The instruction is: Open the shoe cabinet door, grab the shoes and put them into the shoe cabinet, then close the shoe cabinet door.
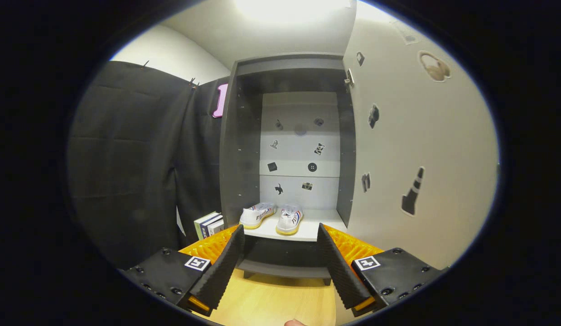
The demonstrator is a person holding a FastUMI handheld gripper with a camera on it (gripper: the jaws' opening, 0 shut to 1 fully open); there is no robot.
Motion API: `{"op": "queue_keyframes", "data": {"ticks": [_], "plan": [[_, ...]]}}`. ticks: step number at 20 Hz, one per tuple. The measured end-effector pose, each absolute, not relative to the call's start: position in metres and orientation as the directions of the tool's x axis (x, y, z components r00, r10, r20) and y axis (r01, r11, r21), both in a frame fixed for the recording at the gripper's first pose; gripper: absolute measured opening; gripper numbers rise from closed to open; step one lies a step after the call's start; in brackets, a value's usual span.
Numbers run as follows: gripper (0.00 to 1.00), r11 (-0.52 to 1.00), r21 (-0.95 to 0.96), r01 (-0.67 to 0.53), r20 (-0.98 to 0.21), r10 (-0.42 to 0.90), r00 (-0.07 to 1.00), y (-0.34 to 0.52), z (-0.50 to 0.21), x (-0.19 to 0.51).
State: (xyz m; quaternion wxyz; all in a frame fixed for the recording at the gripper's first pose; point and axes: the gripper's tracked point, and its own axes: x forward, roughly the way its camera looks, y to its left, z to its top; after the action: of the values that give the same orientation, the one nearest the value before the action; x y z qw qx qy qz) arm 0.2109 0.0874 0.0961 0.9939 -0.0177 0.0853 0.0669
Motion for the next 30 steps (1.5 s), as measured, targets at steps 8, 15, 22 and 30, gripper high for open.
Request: {"op": "queue_keyframes", "data": {"ticks": [8, 15, 22, 30], "plan": [[1.00, 0.988, -0.045, -0.148, -0.145, 0.140, 0.980, 0.058, 0.121, 0.129], [1.00, 0.993, -0.032, -0.110, -0.124, 0.105, 0.987, 0.015, 0.153, 0.084], [0.99, 0.998, -0.068, 0.000, -0.058, -0.004, 0.998, -0.055, 0.196, 0.052], [0.99, 0.979, -0.018, 0.203, -0.079, -0.204, 0.976, -0.141, 0.186, 0.074]]}}
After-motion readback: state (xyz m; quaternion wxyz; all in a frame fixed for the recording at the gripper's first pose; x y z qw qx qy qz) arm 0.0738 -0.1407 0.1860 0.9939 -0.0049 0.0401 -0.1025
